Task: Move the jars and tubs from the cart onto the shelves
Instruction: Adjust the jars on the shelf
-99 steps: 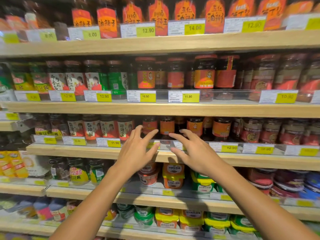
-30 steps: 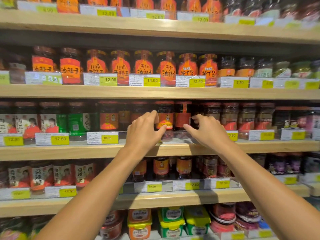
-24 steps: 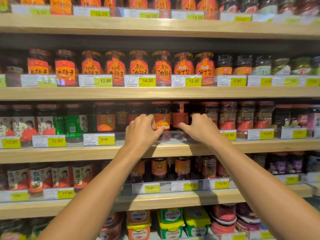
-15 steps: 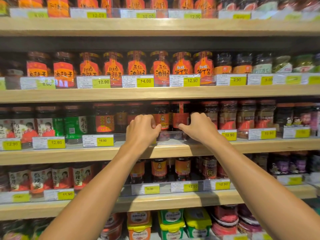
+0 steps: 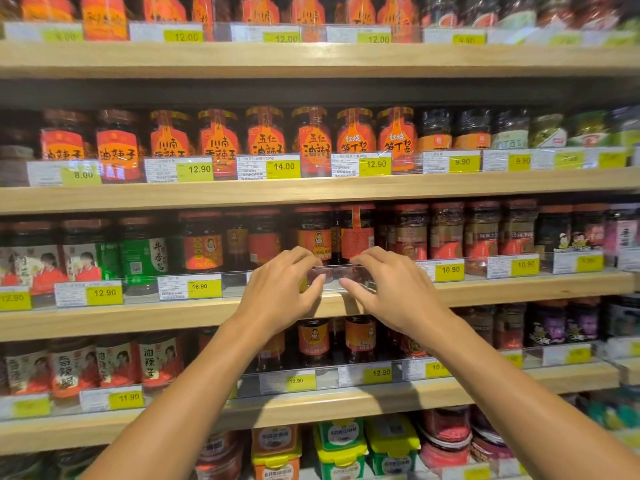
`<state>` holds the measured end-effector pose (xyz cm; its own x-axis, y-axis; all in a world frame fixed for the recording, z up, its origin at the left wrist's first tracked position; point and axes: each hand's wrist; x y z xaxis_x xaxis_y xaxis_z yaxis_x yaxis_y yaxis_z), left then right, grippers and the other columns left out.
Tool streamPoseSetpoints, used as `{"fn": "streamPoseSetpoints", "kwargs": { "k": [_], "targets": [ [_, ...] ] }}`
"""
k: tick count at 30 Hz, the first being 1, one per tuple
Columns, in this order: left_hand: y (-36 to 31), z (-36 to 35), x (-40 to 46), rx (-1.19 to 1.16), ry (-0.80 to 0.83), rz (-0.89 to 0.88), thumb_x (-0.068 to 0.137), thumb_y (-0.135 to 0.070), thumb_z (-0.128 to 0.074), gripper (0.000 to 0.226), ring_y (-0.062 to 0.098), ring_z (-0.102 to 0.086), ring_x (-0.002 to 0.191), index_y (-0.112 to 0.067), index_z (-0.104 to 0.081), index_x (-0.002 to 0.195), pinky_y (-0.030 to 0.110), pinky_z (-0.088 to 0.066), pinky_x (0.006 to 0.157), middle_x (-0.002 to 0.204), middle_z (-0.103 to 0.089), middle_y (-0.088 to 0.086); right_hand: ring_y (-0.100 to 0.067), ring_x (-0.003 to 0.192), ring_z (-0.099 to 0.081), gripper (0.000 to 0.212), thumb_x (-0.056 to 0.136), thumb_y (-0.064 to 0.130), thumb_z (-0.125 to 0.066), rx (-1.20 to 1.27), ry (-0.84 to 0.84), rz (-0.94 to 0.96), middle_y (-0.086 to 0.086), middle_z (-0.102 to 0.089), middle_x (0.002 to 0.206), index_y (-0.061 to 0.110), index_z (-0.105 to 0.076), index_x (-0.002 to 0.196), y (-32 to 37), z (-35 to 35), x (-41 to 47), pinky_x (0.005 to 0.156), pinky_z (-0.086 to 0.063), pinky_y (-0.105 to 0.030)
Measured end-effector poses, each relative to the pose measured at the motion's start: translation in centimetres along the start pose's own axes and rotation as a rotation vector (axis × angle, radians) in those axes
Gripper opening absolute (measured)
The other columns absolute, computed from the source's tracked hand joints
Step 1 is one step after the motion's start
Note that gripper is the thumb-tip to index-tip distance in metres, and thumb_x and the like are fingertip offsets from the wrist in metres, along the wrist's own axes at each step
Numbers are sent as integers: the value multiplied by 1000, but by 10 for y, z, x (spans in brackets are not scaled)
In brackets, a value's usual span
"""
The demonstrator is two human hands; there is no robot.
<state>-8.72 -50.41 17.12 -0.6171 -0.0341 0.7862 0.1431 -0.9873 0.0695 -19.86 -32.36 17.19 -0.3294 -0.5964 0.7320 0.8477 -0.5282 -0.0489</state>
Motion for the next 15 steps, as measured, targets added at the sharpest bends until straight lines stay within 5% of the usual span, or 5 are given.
{"fn": "streamPoseSetpoints", "kwargs": {
  "k": [8,15],
  "targets": [
    [24,24,-38,14,-74,-36,96,-39,-55,38,8,-54,121,-26,-60,132,26,-47,96,130,-62,-11,-17,118,-59,48,94,49,-55,91,-144,165,4,-65,127,19,-64,129,24,-6,-12,103,-41,-31],
    [85,53,-69,85,-106,77,93,-42,-47,42,15,-55,120,-21,-65,126,36,-52,94,125,-63,-6,-17,127,-54,51,96,51,-53,168,-51,243,3,-60,136,20,-58,137,78,-12,9,104,-44,-34]
  ]
}}
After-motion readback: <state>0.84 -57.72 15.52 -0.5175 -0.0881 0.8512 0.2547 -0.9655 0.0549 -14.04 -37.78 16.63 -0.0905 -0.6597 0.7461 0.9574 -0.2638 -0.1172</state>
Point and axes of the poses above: each hand's wrist, its own x-axis towards the middle knuckle, its own z-axis out of the back of the hand, y = z × x
